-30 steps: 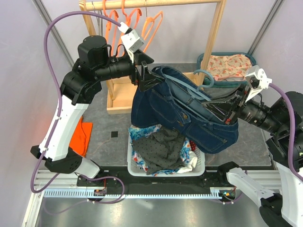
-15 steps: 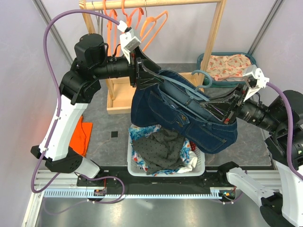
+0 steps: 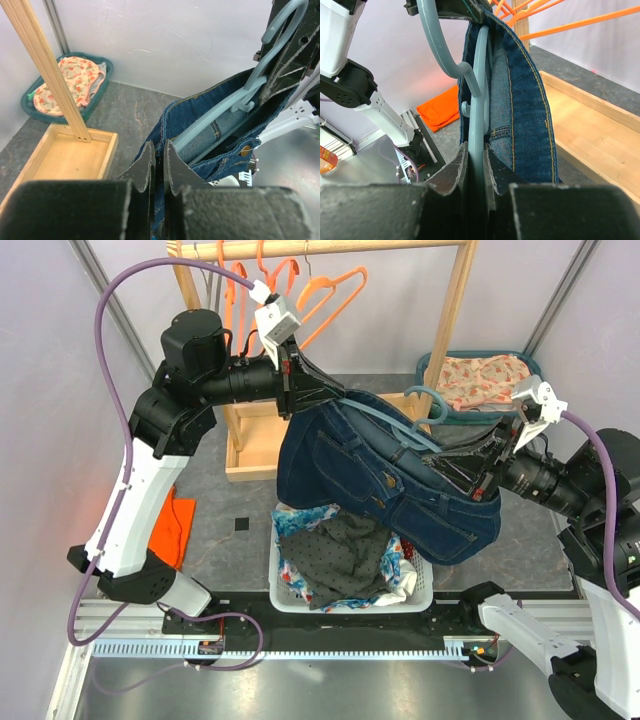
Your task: Remove the skirt from the hanger
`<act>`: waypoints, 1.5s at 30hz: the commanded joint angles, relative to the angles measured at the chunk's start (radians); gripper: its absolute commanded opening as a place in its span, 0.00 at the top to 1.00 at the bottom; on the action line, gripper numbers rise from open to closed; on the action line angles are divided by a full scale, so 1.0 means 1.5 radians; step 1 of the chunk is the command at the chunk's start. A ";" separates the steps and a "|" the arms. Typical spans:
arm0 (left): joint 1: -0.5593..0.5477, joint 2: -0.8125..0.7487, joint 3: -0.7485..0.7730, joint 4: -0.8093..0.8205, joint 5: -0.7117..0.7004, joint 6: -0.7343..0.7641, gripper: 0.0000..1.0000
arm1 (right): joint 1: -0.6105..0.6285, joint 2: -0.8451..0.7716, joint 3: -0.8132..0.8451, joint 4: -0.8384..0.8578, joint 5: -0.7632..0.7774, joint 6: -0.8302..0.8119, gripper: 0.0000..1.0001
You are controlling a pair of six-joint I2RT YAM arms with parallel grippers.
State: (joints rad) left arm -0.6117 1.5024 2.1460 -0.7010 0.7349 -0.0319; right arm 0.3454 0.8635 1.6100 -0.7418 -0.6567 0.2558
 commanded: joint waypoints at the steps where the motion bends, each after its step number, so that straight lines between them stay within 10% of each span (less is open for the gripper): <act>1: -0.018 0.025 0.082 0.012 -0.037 0.009 0.98 | 0.003 0.004 0.005 0.074 -0.005 0.014 1.00; 19: -0.178 0.079 0.193 -0.054 -0.079 0.053 0.88 | 0.003 0.066 -0.022 0.189 -0.034 0.092 1.00; 28: -0.158 0.001 0.075 -0.092 -0.221 0.160 0.97 | 0.021 0.027 0.120 0.036 -0.012 0.017 0.99; 33: -0.022 -0.020 0.155 -0.120 -0.164 0.158 0.98 | 0.023 -0.050 0.100 -0.039 -0.015 0.006 0.99; 45: -0.095 -0.012 0.238 -0.111 -0.136 0.124 0.88 | 0.041 -0.093 0.115 -0.080 0.323 -0.031 1.00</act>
State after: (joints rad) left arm -0.6464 1.4689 2.4069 -0.9218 0.4889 0.1806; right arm 0.4038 0.6556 1.7657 -0.8799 -0.4614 0.2169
